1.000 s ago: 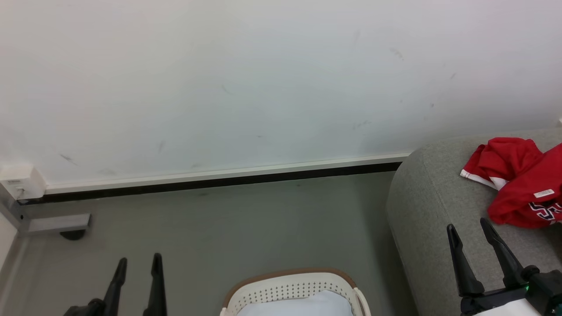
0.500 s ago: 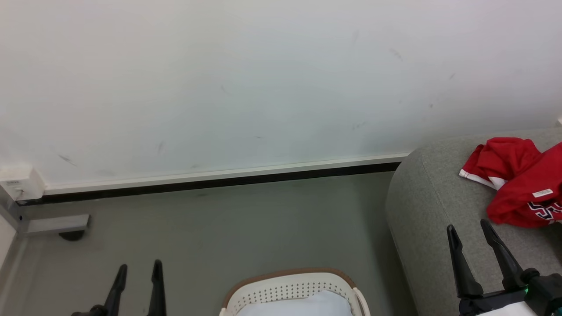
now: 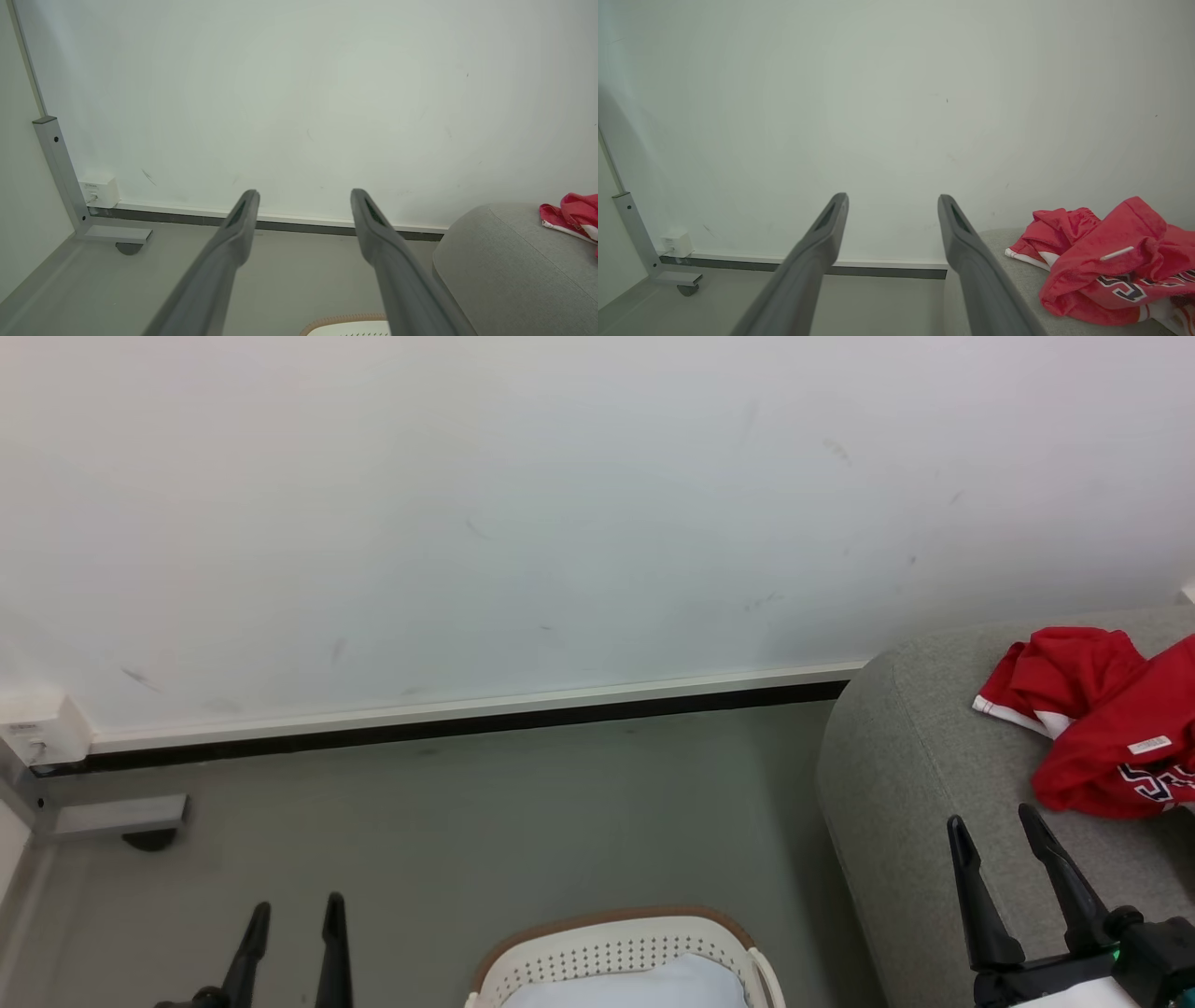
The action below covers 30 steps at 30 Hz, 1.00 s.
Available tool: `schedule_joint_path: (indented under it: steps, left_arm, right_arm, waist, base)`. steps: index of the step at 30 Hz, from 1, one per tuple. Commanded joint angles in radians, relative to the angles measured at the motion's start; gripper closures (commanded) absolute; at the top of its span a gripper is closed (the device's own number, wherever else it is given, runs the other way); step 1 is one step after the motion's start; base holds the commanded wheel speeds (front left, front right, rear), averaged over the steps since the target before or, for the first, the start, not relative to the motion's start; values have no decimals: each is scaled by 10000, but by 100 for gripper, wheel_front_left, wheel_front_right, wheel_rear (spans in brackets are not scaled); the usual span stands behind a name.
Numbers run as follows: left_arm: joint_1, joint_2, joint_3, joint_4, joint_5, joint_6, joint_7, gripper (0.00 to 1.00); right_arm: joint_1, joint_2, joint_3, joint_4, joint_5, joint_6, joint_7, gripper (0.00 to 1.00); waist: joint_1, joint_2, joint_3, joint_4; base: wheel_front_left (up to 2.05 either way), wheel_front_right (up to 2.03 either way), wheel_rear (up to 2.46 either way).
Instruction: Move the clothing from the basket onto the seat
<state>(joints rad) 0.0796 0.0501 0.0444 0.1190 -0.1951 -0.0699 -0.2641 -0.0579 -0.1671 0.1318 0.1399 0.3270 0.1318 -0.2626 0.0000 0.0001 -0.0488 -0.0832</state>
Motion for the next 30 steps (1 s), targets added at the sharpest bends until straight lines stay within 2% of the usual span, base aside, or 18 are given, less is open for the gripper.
schedule_joint_path:
  steps: [1,6,7,11,30]
  left_arm:
    - [-28,19,13,30,49,20,-3,0]
    - [9,17,-78,159,-99,60,-3,0]
    - [-1,-4,-99,141,-75,60,1,100]
    - [38,-66,-113,492,-232,53,78,100]
    - [-468,-43,84,673,-3680,-117,990,100]
  right_arm:
    - [-38,-25,11,41,96,-24,-28,0]
    - [-65,-21,45,64,116,-24,-28,0]
    - [-5,5,47,43,77,0,3,100]
    - [160,121,67,297,231,0,70,100]
    - [-53,313,-490,489,3422,-3,923,100]
  waist:
    - [0,-1,-4,3]
    - [0,-1,-13,11]
    - [0,-1,-14,10]
    - [0,-1,-11,15]
    - [0,-1,66,141]
  base:
    - [0,0,0]
    - [0,0,0]
    - [0,0,0]
    - [0,0,0]
    - [0,0,0]
